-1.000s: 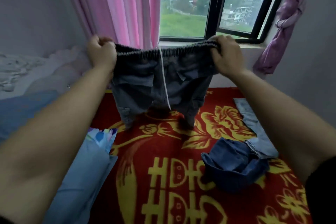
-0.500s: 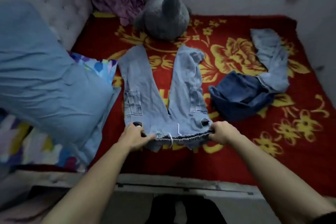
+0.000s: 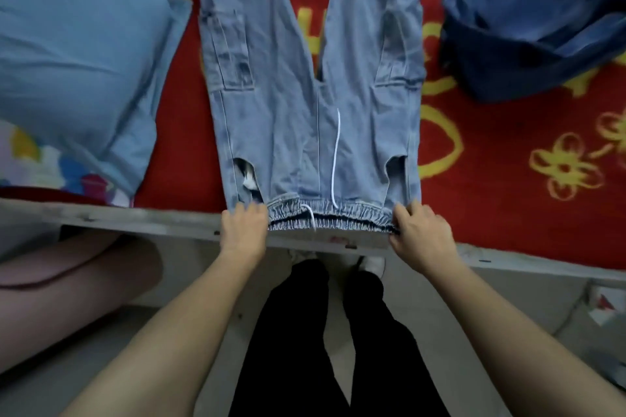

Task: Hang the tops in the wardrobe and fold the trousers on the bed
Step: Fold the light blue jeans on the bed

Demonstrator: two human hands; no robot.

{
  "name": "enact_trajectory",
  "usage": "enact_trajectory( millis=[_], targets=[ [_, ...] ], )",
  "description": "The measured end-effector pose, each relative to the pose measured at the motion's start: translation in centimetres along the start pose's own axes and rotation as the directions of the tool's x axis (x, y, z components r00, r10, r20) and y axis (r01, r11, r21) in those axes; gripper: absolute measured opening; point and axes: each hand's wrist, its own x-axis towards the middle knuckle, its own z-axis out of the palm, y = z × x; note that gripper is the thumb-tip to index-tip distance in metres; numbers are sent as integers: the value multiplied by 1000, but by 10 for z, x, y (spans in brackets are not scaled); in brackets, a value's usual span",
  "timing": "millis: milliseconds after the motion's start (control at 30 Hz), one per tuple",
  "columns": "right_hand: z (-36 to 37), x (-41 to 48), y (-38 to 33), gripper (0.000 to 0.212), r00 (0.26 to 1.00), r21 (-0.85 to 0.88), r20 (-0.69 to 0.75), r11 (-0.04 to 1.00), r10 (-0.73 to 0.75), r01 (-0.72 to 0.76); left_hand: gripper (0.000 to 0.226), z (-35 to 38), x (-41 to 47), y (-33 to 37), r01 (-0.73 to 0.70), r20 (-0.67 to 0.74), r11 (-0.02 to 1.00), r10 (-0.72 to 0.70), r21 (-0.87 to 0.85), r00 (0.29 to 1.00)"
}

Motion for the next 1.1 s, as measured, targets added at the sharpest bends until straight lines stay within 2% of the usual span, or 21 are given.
enact_trajectory(
  millis=[133, 233, 333, 400, 500, 567, 633, 733, 867, 967, 1033, 1100],
  targets=[
    [72, 9, 7, 30, 999, -106, -25, 994, 35, -38, 49, 58, 19, 26, -3, 121, 997, 13, -79, 993],
    [103, 16, 0, 33, 999, -171, 15, 985, -35, 37, 62, 85, 37, 48, -56, 86, 998, 59, -38, 995],
    [104, 38, -2, 35, 990, -180, -84, 979, -111, 95, 45, 91, 57, 58, -49, -46, 999, 50, 18, 998],
    [104, 49, 4, 29, 975, -211, -106, 963, -195, 169, 33, 87, 58, 62, -49, -70, 997, 53, 53, 996],
    [105, 46, 11, 20, 951, -260, -105, 931, -290, 255, 36, 86, 45, 67, -33, -62, 999, 31, -35, 998],
    [107, 39, 18, 24, 939, -186, -120, 937, -321, 296, 39, 85, 35, 66, -32, -113, 991, 18, -129, 993],
    [110, 33, 30, 29, 945, -86, -78, 946, -318, 311, 44, 86, 29, 60, -31, -151, 984, 4, -176, 988],
    [114, 28, 40, 36, 950, -65, 10, 947, -314, 314, 43, 94, 23, 58, -78, -85, 974, 60, -215, 995],
    [118, 35, 30, 28, 949, -66, 104, 950, -298, 306, 37, 96, 27, 76, -39, 4, 993, 40, -111, 999],
    [121, 29, 31, 25, 968, -22, 136, 976, -212, 217, 36, 92, 29, 81, -10, 82, 998, 15, -63, 996],
    [121, 23, 35, 30, 964, 20, 212, 987, -161, 161, 38, 97, 30, 74, -23, 132, 988, 44, -156, 990],
    [109, 31, 34, 32, 934, 28, 321, 987, -159, 158, 29, 99, 34, 63, 14, 151, 919, 50, -395, 987]
  ],
)
